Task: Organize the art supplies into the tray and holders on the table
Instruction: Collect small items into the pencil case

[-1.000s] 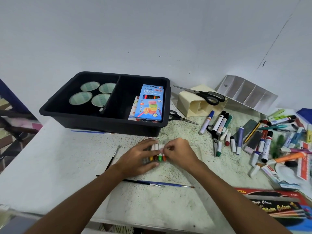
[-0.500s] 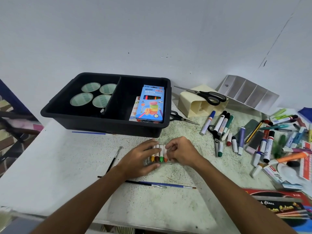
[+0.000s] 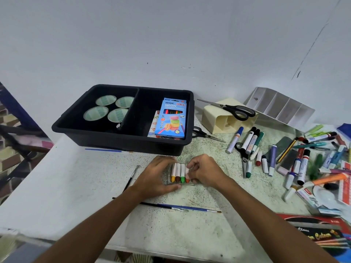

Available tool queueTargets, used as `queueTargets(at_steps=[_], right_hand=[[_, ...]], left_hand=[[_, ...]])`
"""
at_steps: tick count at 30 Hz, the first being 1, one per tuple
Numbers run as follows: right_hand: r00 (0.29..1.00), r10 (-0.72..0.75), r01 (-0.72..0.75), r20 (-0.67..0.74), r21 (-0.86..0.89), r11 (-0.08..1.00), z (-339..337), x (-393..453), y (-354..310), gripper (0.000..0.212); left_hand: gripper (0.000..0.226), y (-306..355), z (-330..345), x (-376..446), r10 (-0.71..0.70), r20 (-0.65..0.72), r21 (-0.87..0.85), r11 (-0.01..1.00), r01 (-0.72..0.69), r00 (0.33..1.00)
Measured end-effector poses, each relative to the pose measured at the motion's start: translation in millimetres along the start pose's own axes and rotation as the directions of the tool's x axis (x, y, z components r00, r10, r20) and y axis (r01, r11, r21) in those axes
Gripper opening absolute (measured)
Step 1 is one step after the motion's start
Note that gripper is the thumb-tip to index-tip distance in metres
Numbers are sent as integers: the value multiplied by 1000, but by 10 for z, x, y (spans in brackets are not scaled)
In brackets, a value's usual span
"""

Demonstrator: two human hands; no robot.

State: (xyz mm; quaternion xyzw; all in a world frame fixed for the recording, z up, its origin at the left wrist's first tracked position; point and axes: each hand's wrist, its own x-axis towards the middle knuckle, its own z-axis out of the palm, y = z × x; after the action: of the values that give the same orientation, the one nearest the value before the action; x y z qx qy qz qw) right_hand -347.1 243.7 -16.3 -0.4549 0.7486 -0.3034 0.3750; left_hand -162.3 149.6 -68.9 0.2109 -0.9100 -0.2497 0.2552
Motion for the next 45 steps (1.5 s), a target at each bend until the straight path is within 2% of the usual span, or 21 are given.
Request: queueTargets(at_steps=[3, 8, 12, 16, 20, 27, 32, 35, 38, 42, 45], right_hand=[[998, -50, 48, -32, -78, 996, 7, -3, 21, 17], [957, -269, 227, -105, -303, 926, 96, 5, 48, 24], [923, -384, 344, 12, -467, 814, 197, 45, 37, 38], [921, -390, 311, -16, -572, 759, 285, 83, 29, 47], [908, -417, 305, -31, -633, 711, 318, 108, 58, 42], [876, -480, 395, 34, -622, 676, 272, 97, 111, 35], [882, -467, 421, 61, -544, 726, 260, 113, 109, 53], [893, -448, 410, 54, -509, 757, 244, 155, 62, 54], [880, -469, 431, 74, -541, 722, 210, 180, 24, 54], [829, -551, 495, 96, -584, 643, 209, 175, 13, 52], [834, -548, 495, 63, -525, 692, 218, 163, 11, 52]], left_hand=[[81, -21, -6, 2, -53, 21, -15, 998, 53, 998], [94, -54, -40, -8, -191, 123, -96, 974, 203, 974], [102, -63, -66, -1, -234, 158, -200, 944, 263, 959], [105, -50, -68, -13, -268, 150, -239, 924, 298, 952], [104, -35, -65, -22, -272, 139, -252, 920, 300, 952], [106, -25, -58, -26, -277, 142, -259, 916, 306, 950], [108, -13, -61, -33, -285, 149, -267, 910, 316, 947], [108, -6, -69, -29, -287, 150, -271, 908, 319, 946], [109, -4, -76, -31, -291, 154, -273, 906, 323, 944], [108, 4, -82, -25, -295, 145, -276, 905, 325, 944], [107, 3, -85, -24, -295, 138, -278, 905, 322, 946]])
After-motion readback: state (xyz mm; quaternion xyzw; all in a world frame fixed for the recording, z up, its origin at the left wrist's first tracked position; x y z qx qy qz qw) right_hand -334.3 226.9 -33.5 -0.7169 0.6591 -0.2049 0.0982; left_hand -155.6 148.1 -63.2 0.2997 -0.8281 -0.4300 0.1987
